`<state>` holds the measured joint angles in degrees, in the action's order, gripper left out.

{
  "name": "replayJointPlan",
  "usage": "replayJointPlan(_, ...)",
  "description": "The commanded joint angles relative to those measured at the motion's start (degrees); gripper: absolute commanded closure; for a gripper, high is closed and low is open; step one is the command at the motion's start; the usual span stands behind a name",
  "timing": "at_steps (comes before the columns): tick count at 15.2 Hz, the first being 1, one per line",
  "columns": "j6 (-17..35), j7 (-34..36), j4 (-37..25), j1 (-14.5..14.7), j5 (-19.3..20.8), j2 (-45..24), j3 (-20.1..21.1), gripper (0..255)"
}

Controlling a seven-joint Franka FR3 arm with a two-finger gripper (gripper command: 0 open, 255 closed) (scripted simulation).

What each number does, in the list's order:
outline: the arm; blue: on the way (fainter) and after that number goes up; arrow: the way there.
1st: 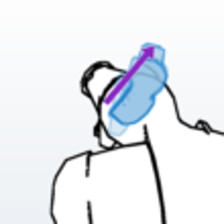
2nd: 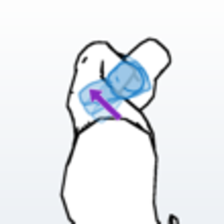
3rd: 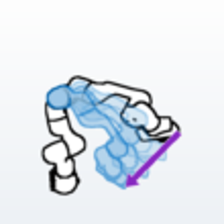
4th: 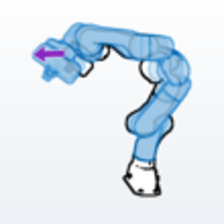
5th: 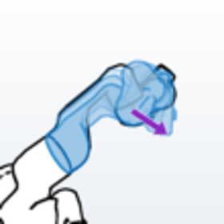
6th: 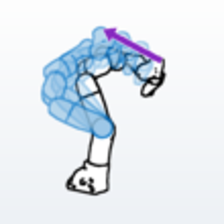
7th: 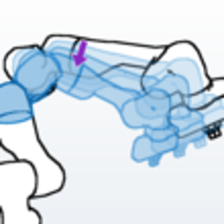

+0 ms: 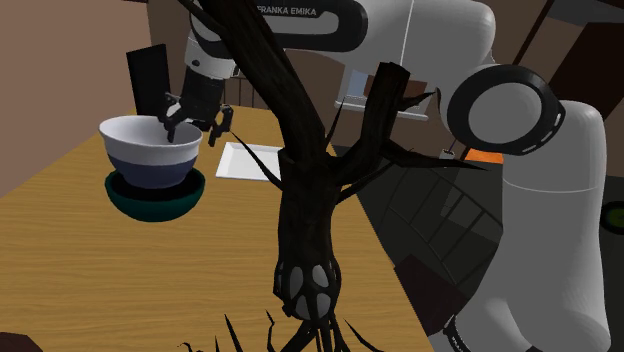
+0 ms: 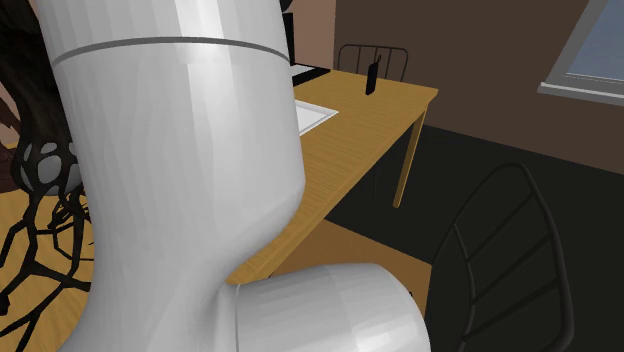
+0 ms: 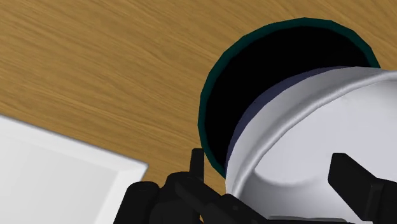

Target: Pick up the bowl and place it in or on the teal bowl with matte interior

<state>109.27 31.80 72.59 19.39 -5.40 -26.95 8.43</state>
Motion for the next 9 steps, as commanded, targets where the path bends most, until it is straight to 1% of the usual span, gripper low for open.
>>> replayJointPlan(1,0.0,0.0,0.0,0.0,0.0,0.0,0.0,0)
replayJointPlan(2,0.0,0.0,0.0,0.0,0.0,0.0,0.0,0)
replayJointPlan(6,-6.73,0.12,-5.84,-0.5,-0.06,0.86,-0.08,0)
replayJointPlan(9,-6.73,0.12,-5.84,-0.5,-0.06,0.86,-0.08,0)
